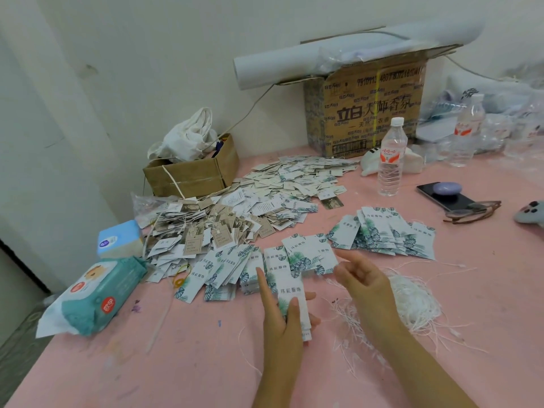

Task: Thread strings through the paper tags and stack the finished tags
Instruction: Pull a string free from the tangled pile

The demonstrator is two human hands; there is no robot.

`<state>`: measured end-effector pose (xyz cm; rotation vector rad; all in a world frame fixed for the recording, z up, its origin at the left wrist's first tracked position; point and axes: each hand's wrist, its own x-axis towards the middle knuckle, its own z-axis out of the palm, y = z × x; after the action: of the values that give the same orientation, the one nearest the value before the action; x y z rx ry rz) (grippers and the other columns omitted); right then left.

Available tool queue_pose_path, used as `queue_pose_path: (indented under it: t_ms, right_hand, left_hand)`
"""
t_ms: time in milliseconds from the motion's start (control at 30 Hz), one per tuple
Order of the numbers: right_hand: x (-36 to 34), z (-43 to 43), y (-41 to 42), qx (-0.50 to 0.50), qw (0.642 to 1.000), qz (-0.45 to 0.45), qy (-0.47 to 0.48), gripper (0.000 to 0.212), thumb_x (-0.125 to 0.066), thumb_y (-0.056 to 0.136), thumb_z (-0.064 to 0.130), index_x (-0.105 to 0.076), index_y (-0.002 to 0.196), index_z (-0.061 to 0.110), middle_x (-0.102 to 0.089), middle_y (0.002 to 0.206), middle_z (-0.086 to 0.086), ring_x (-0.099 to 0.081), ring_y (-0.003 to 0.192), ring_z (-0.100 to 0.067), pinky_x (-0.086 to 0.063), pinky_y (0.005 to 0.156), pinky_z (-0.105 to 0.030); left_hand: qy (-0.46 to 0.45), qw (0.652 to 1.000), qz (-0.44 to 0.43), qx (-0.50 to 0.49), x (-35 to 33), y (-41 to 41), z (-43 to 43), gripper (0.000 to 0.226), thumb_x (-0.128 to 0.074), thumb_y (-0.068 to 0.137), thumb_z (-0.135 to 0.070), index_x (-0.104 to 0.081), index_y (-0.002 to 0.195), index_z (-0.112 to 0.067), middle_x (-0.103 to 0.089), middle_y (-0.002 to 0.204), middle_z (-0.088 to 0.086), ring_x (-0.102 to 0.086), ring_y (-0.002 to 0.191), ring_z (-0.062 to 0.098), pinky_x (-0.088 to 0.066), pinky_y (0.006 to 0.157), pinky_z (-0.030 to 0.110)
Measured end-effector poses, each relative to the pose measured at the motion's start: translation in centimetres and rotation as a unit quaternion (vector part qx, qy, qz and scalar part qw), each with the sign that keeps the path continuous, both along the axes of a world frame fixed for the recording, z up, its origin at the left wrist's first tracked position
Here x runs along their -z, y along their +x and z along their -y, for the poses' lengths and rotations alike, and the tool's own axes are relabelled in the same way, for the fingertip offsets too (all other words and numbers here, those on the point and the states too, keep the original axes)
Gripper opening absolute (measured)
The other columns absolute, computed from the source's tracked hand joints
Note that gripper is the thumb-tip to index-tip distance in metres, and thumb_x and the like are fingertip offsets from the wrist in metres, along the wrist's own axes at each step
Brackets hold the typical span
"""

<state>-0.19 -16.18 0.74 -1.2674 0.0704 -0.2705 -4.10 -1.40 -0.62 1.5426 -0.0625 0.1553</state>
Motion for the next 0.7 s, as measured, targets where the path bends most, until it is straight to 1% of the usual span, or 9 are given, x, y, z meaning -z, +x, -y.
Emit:
queue_pose_path:
  t_ms: [100, 167, 267, 333, 400, 433, 500, 600, 700]
  right_hand:
    - [0.6, -0.7, -0.2, 0.031, 0.994, 0.038, -0.097, 0.013, -0.072, 0.083, 0.008, -0.071, 0.089, 0.019, -0.073, 0.081, 0.000, -0.068, 0.080, -0.018, -0.053, 0.069, -0.017]
    - [0.8, -0.9, -0.2, 0.058, 0.982, 0.061, -0.171, 0.016, -0.071, 0.083, 0.006, -0.069, 0.082, 0.022, -0.071, 0.079, 0.008, -0.067, 0.078, -0.013, -0.050, 0.068, -0.014]
    - [0.9, -1.0, -0.5, 0.083, 0.949, 0.127, -0.276, 0.024, -0.066, 0.086, 0.005, -0.065, 0.083, 0.029, -0.066, 0.091, 0.018, -0.062, 0.088, -0.005, -0.045, 0.073, -0.010]
    - [1.0, -1.2, -0.8, 0.048, 0.943, 0.158, -0.290, 0.030, -0.063, 0.088, 0.003, -0.063, 0.085, 0.033, -0.065, 0.100, 0.020, -0.060, 0.097, -0.002, -0.046, 0.077, -0.009]
    - [1.3, -1.5, -1.0, -0.010, 0.941, 0.165, -0.295, 0.036, -0.061, 0.090, 0.001, -0.062, 0.087, 0.037, -0.065, 0.106, 0.021, -0.059, 0.104, -0.003, -0.052, 0.078, -0.019]
    - [1.4, -1.6, -1.0, -0.017, 0.932, 0.170, -0.321, 0.037, -0.061, 0.089, 0.002, -0.061, 0.088, 0.038, -0.065, 0.109, 0.024, -0.058, 0.107, -0.003, -0.052, 0.081, -0.026]
    - [1.4, -1.8, -1.0, -0.001, 0.917, 0.183, -0.354, 0.034, -0.063, 0.088, 0.005, -0.060, 0.089, 0.039, -0.063, 0.111, 0.027, -0.057, 0.108, 0.000, -0.048, 0.087, -0.029]
    - [1.1, -1.7, -1.1, 0.052, 0.899, 0.221, -0.375, 0.023, -0.064, 0.084, 0.014, -0.063, 0.090, 0.037, -0.063, 0.105, 0.028, -0.055, 0.104, 0.004, -0.041, 0.088, -0.013]
    - [1.2, -1.7, -1.2, 0.084, 0.882, 0.229, -0.404, 0.025, -0.071, 0.082, 0.005, -0.068, 0.091, 0.028, -0.059, 0.097, 0.028, -0.056, 0.093, 0.003, -0.040, 0.082, -0.007]
  left_hand:
    - [0.007, 0.999, -0.020, 0.047, 0.3, 0.0, 0.2, 0.050, -0.045, 0.103, -0.016, -0.030, 0.143, -0.040, -0.075, 0.105, -0.003, -0.071, 0.074, 0.023, -0.057, 0.061, 0.033]
    - [0.007, 0.998, -0.033, 0.061, 0.4, 0.0, 0.2, 0.034, -0.046, 0.102, -0.013, -0.045, 0.134, -0.026, -0.075, 0.104, -0.003, -0.072, 0.078, 0.020, -0.058, 0.063, 0.031]
    - [-0.006, 0.996, -0.049, 0.074, 0.3, 0.0, 0.1, 0.030, -0.044, 0.103, -0.010, -0.050, 0.126, -0.028, -0.075, 0.105, -0.003, -0.073, 0.079, 0.021, -0.058, 0.064, 0.029]
    - [-0.008, 0.996, -0.055, 0.076, 0.2, 0.1, 0.0, 0.032, -0.044, 0.102, -0.009, -0.051, 0.124, -0.031, -0.075, 0.103, -0.001, -0.073, 0.076, 0.020, -0.057, 0.062, 0.028]
    - [-0.008, 0.996, -0.060, 0.071, 0.4, 0.2, -0.1, 0.033, -0.045, 0.102, -0.009, -0.053, 0.123, -0.034, -0.076, 0.097, 0.002, -0.072, 0.073, 0.021, -0.057, 0.062, 0.030]
    - [-0.008, 0.996, -0.063, 0.067, 0.5, 0.3, -0.1, 0.034, -0.045, 0.102, -0.010, -0.053, 0.123, -0.035, -0.076, 0.095, 0.003, -0.072, 0.073, 0.022, -0.058, 0.062, 0.032]
    - [-0.006, 0.996, -0.060, 0.061, 0.6, 0.3, -0.1, 0.036, -0.045, 0.102, -0.010, -0.054, 0.122, -0.039, -0.075, 0.095, 0.001, -0.072, 0.074, 0.023, -0.058, 0.063, 0.034]
    - [0.006, 0.998, -0.020, 0.054, 0.4, 0.3, 0.0, 0.038, -0.046, 0.102, -0.010, -0.056, 0.122, -0.041, -0.073, 0.106, -0.006, -0.072, 0.078, 0.020, -0.058, 0.067, 0.030]
    - [0.029, 0.998, 0.015, 0.047, 0.5, 0.3, 0.1, 0.039, -0.046, 0.102, -0.010, -0.054, 0.130, -0.036, -0.071, 0.112, -0.012, -0.072, 0.085, 0.019, -0.057, 0.073, 0.026]
